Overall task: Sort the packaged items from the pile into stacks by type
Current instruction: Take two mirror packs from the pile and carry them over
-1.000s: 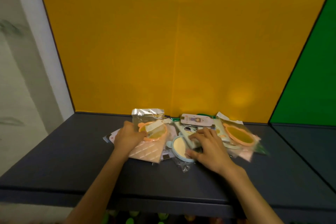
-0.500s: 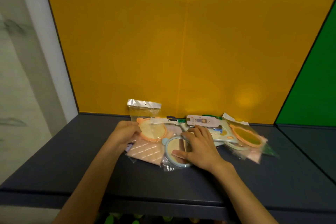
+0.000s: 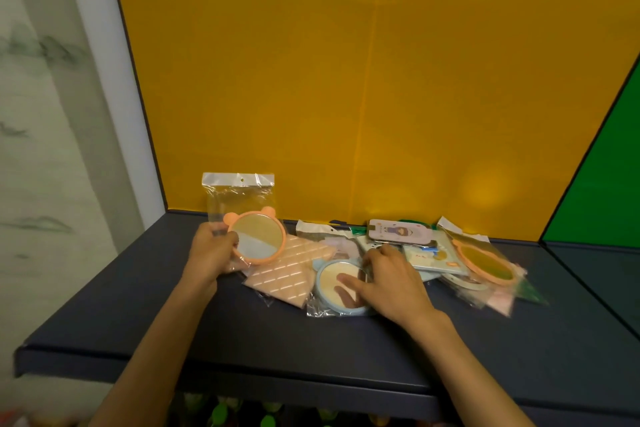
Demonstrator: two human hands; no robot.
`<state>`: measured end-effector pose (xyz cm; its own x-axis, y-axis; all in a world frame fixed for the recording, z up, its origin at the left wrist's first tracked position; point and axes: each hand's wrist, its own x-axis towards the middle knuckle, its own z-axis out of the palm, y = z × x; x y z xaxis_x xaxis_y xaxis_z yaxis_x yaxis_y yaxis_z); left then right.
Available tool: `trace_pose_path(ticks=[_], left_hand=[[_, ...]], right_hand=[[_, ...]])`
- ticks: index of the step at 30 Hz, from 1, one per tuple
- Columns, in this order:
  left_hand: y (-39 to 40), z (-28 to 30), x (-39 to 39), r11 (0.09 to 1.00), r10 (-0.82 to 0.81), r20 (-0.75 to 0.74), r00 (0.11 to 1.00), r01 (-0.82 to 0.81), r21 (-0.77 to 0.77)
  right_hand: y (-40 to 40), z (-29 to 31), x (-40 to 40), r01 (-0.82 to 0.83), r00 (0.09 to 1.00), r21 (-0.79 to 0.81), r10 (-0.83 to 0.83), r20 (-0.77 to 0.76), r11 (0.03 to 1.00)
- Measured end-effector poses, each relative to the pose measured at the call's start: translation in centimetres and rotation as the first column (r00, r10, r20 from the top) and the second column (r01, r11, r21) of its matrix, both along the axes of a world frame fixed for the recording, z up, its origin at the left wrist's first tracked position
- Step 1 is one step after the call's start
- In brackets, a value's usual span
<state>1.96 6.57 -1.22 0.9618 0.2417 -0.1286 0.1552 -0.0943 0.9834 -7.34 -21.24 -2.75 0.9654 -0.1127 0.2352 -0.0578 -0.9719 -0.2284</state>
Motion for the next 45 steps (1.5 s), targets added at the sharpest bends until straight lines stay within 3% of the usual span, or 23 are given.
trace_pose_path(ticks=[5,9,14,18,21,25,30,32,34,42,45], left_hand=[[-0.3,0.5,-0.9,0.992,-0.018,0.015,1.000,0.020,-0.121],[-1.0,0.6,-1.9,0.990,-0.050,0.036,0.998,0.054,-0.129],[-0.7,0.9,-2.9,0.971,-0.090,0.060,0.994,0.101,-0.218],[-0.3,1.0,-3.8,0.929,-0.128,0.095,0.987,0.153,-0.338],[-0.4,1.1,-4.4,0.904,-0.161,0.123,0.979,0.197,-0.380],[-1.0,1.1,-5.0,0.884,-0.206,0.164,0.965,0.255,-0.391],[-3.1,1.5,-6.0,0.850,-0.315,0.182,0.931,0.363,-0.383],[-4.5,1.5,-6.5,0.825,-0.371,0.197,0.907,0.420,-0.380],[-6.2,1.3,-6.8,0.803,-0.421,0.202,0.884,0.467,-0.371],[-16.9,0.9,-10.7,0.712,-0.572,0.166,0.803,0.587,-0.385],[-22.2,0.6,-13.3,0.681,-0.618,0.147,0.772,0.619,-0.392]], right_hand=[[0.7,0.8,-1.4,0.139,0.988,-0.167,-0.147,-0.038,0.976],[1.6,0.6,-1.4,0.142,0.977,-0.156,-0.163,-0.135,0.978],[1.7,0.2,-1.3,0.185,0.972,0.064,-0.173,-0.156,0.981],[2.2,0.2,-1.8,0.228,0.969,0.307,-0.185,-0.165,0.924],[2.1,0.6,-2.1,0.262,0.965,0.564,-0.196,-0.176,0.783],[1.3,1.0,-2.5,0.276,0.953,0.854,-0.237,-0.186,0.441],[-1.0,2.4,-5.4,0.193,0.976,0.981,-0.106,-0.192,-0.001],[-2.4,2.5,-6.9,0.169,0.973,0.982,-0.143,-0.180,-0.088],[-4.0,2.5,-8.3,0.100,0.971,0.989,-0.205,-0.122,-0.113],[-12.8,2.0,-16.4,-0.004,0.912,0.998,-0.409,0.031,0.067],[-17.3,1.4,-20.7,-0.020,0.892,0.999,-0.451,0.031,0.030]])
